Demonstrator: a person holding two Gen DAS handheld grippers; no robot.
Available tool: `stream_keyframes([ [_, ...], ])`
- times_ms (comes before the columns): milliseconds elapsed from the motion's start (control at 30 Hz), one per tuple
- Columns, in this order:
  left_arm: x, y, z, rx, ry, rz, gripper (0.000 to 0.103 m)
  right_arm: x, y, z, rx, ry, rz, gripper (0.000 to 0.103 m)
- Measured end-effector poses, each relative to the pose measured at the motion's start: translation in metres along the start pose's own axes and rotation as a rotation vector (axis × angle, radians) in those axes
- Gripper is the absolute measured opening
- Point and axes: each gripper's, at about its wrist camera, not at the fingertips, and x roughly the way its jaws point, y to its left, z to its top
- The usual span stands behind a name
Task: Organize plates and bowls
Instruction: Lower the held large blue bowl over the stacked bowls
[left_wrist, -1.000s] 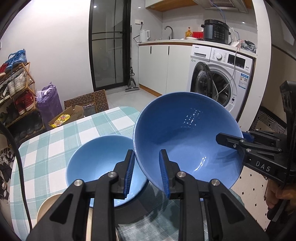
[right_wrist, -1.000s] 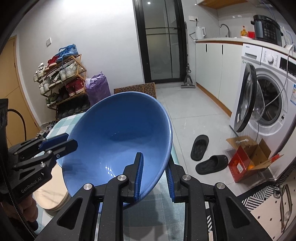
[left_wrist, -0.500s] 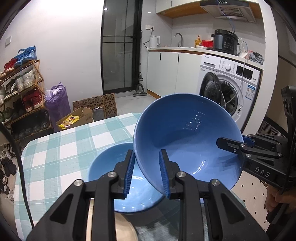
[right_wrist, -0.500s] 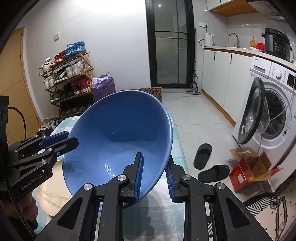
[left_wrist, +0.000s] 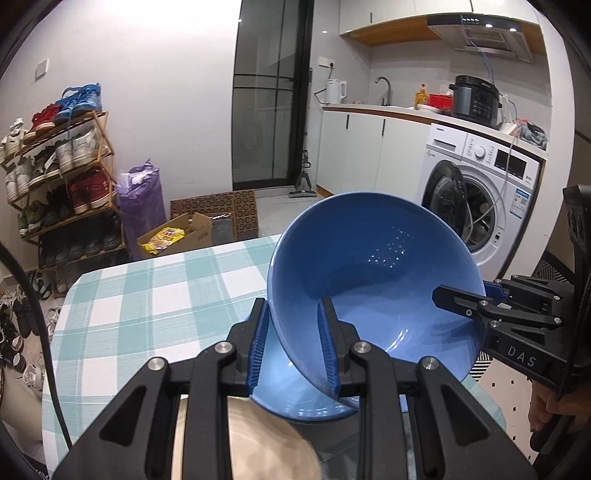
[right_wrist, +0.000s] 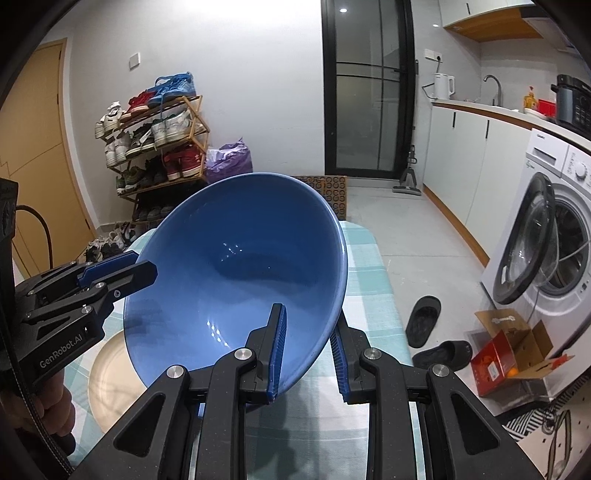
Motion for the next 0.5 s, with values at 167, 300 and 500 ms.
stream_keyframes([
  [167,0.002,0.012,-0.003,-0.016,0.009,0.017,0.025,0.015,0.015,0.003,-0.009,0.023,0.021,0.023],
  [300,0.008,0.021,-0.008,-0.027,0.027,0.026,0.025,0.028,0.026,0.003,-0.018,0.044,0.029,0.023],
  [500,0.018,0.029,-0.014,-0.040,0.053,0.031,0.025,0.048,0.037,0.001,-0.029,0.078,0.033,0.023],
])
